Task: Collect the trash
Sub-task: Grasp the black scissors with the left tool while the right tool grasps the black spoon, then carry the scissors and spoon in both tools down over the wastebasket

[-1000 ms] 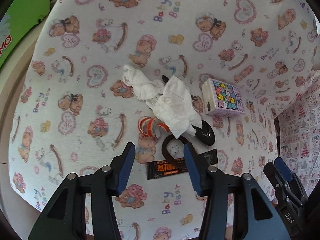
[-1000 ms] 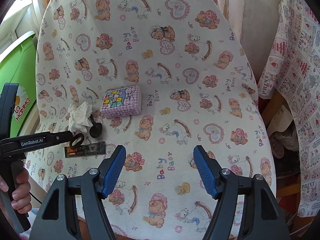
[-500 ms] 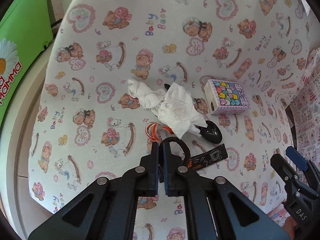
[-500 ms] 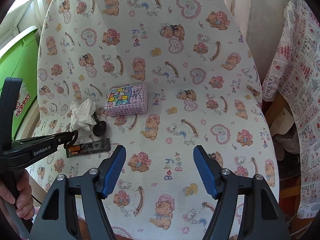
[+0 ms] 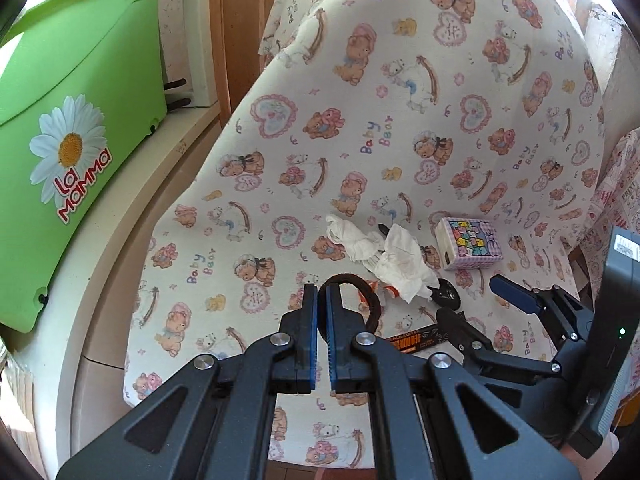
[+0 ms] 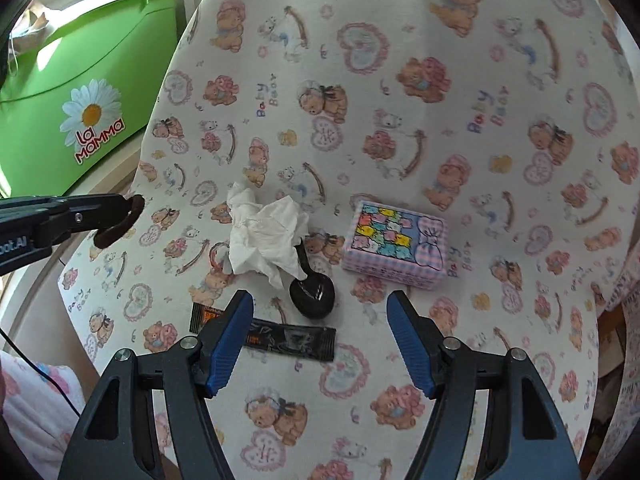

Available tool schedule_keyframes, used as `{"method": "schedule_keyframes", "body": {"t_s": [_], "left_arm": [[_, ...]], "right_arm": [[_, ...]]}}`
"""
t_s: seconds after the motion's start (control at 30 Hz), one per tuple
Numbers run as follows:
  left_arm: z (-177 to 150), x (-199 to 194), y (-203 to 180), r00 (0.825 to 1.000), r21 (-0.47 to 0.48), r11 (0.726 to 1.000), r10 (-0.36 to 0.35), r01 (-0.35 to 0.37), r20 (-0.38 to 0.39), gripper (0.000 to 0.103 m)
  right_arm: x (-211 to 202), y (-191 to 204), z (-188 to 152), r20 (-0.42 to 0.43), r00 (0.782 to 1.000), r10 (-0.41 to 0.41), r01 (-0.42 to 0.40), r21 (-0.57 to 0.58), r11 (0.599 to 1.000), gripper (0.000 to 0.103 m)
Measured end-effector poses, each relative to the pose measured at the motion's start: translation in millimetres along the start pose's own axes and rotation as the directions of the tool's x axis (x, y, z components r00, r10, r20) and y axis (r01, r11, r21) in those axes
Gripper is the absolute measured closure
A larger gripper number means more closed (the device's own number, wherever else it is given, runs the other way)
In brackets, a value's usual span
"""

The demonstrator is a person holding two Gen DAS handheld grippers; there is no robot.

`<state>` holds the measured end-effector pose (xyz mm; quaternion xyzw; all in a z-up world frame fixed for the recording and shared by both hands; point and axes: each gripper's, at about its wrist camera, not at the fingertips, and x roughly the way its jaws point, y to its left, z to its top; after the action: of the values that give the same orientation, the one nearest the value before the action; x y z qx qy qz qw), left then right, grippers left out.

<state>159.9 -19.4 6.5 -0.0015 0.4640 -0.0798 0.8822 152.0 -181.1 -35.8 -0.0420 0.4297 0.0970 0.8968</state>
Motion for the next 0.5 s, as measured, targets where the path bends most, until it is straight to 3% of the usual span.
{"method": "schedule_keyframes", "body": {"t_s": [0.17, 0.27, 0.3, 0.4, 0.5], "left_arm": [[0, 2, 9, 1.000, -0.020, 1.000, 0.001, -0.002, -0.011, 0.099], [-2, 2, 8, 1.000, -0.012, 1.000, 0.009, -0.009, -0.003, 0.099], [-2, 2, 7, 1.000, -0.011, 1.000, 0.012, -0.012, -0.002, 0.099], [-4, 3, 8, 1.000, -0.016, 1.000, 0.009, -0.009, -0.009, 0.099], [-5, 1, 10, 1.000, -0.017, 1.000, 0.011, -0.011, -0.007, 0.099]], "right_arm": [[25, -2, -1, -0.056, 0.998, -0.030, 0.031, 0.016, 0.999, 0.046], [28, -4, 0, -0.050, 0.998, -0.038, 0.039, 0.034, 0.999, 0.061], [29, -3, 2, -0.052, 0.998, -0.031, 0.032, 0.035, 0.999, 0.073], [23, -5, 2, -0.035, 0.999, -0.005, 0.007, 0.067, 0.998, 0.073], [15, -12, -1, -0.021, 0.999, -0.030, 0.032, 0.095, 0.995, 0.073]]}}
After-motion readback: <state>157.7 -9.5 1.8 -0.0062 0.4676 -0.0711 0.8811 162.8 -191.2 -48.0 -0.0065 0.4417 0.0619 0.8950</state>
